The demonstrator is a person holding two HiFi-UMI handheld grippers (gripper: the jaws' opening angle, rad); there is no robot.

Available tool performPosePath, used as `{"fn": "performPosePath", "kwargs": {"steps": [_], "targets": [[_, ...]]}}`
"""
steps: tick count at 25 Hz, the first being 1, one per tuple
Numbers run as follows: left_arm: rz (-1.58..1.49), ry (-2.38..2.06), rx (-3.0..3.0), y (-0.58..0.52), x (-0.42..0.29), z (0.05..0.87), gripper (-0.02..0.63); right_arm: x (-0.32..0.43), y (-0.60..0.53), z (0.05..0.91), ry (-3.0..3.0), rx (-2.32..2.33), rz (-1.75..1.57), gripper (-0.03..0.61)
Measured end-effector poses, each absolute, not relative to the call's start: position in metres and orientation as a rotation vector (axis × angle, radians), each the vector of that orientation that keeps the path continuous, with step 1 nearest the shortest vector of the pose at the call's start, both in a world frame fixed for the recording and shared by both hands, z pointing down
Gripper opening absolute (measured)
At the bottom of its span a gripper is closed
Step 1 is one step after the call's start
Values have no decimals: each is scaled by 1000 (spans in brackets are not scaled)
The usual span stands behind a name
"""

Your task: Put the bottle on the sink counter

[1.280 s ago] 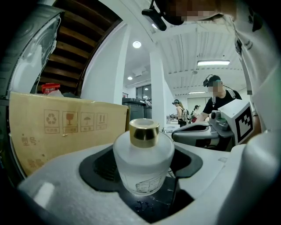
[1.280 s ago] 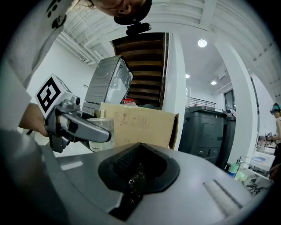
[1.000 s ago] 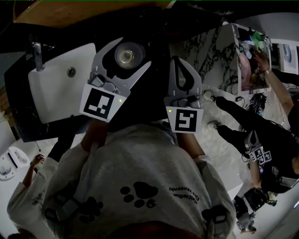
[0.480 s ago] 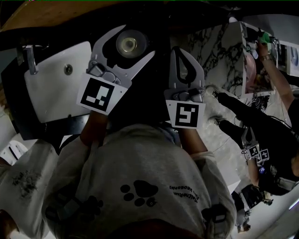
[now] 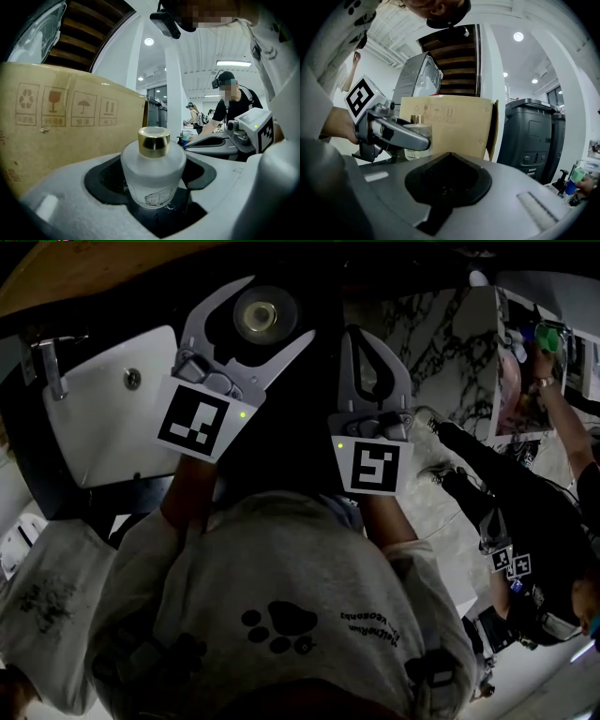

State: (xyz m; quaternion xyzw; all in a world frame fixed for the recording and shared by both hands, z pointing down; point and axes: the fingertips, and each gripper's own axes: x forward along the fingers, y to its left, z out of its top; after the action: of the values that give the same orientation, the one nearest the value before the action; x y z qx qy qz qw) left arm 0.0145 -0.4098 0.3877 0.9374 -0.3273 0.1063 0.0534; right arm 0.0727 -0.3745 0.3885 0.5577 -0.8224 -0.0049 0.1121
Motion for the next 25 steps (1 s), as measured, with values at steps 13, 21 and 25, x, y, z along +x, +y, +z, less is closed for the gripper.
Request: {"fn": "performPosePath", "kwargs": {"steps": [13,21,25], "targets": [[338,-984,2837,-440,21,416,339,74,-401,415,-2408,1614,45,2],[331,-975,2826,-454,29,433,339,77,-412,426,-2391,1621,54,2],[346,-969,2824,-459,32,443,339,79,-417,434,-2382,1619,66,2]]}}
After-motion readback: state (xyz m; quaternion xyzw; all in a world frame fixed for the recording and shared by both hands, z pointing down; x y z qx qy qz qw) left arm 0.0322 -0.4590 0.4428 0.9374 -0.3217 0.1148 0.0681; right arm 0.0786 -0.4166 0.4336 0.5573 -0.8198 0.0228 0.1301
